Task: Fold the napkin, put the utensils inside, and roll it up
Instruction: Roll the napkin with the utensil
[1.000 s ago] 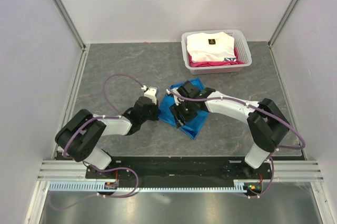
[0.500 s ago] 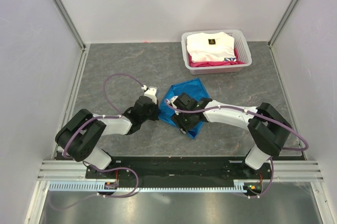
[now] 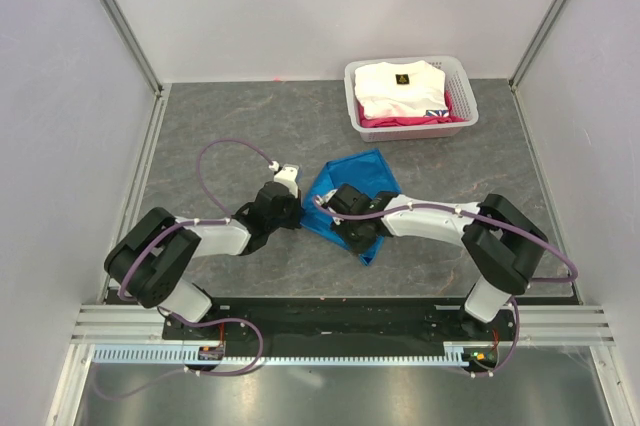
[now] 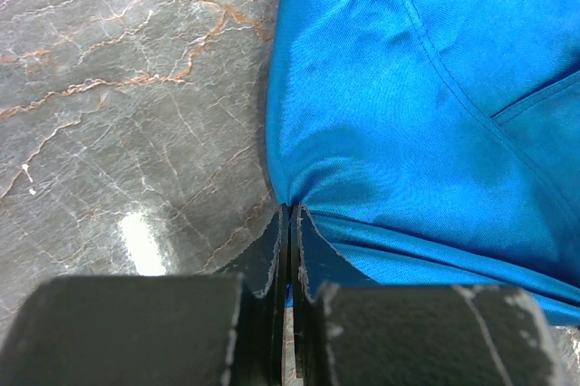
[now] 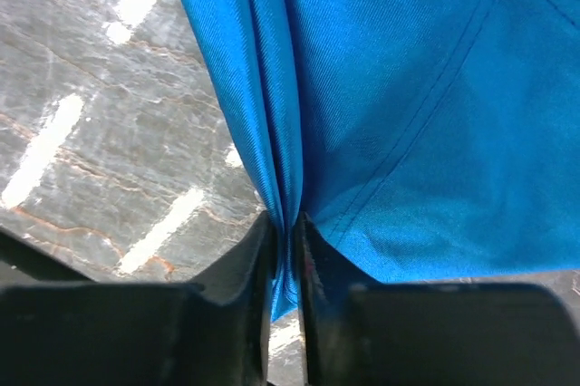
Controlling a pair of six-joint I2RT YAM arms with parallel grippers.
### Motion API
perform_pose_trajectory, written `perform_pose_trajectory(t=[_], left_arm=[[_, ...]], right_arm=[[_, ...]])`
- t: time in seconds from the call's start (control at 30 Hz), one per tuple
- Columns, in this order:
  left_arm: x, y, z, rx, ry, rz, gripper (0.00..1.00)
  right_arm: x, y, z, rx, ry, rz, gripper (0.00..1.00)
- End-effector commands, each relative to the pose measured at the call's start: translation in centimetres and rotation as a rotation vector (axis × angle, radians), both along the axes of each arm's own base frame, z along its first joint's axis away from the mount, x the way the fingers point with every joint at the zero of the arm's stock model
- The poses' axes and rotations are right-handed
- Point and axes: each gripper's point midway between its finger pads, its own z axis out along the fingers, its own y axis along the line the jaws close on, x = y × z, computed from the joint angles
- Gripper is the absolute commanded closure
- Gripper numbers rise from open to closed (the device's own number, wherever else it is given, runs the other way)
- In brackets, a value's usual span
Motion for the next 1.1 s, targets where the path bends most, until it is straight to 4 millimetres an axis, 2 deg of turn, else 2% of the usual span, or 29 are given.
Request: perform_pose_trajectory(t=[0.0, 0.23, 0.33, 0.47, 0.73, 0.83, 0.93, 0.97, 1.0, 1.07], left_arm=[[-1.5, 1.5, -1.4, 0.057, 0.070, 0.011, 0.98], [-1.6, 2.2, -0.9, 0.080, 0.071, 0.025, 0.98], [-1.7, 2.6, -1.1, 0.094, 0.094, 0.048, 0.98], [-1.6, 2.6, -1.2, 0.096, 0.114, 0.063, 0.98], [-1.6, 3.0, -2.0, 0.120, 0.153, 0.086, 0.98], [-1.7, 2.9, -2.1, 0.120, 0.162, 0.082, 0.98], [-1.9, 2.8, -2.2, 0.117, 0.173, 0.074, 0.98], [-1.9, 2.8, -2.2, 0.114, 0.174, 0.073, 0.98], [-2.1, 2.7, -2.2, 0.110, 0.181, 0.069, 0.98], [-2.2, 2.5, -2.2, 0.100, 0.188, 0.065, 0.98]], right_arm=[[-2.1, 0.8, -0.7, 0.035, 0.116, 0.040, 0.85], [-4.1, 3.2, 0.0, 0.208, 0.312, 0.117, 0.92], [-4.2, 3.4, 0.2, 0.283, 0.382, 0.117, 0.94], [-3.1, 2.7, -0.4, 0.335, 0.429, 0.065, 0.94], [-2.8, 0.3, -2.9, 0.324, 0.501, -0.029, 0.94], [-2.4, 0.3, -2.2, 0.339, 0.479, -0.037, 0.90], [-1.2, 0.9, 0.1, 0.372, 0.407, -0.042, 0.76], [-0.8, 1.1, 0.8, 0.382, 0.382, -0.038, 0.68], [0.0, 1.5, 2.5, 0.404, 0.339, -0.034, 0.62], [0.8, 1.7, 4.1, 0.408, 0.286, -0.036, 0.51]])
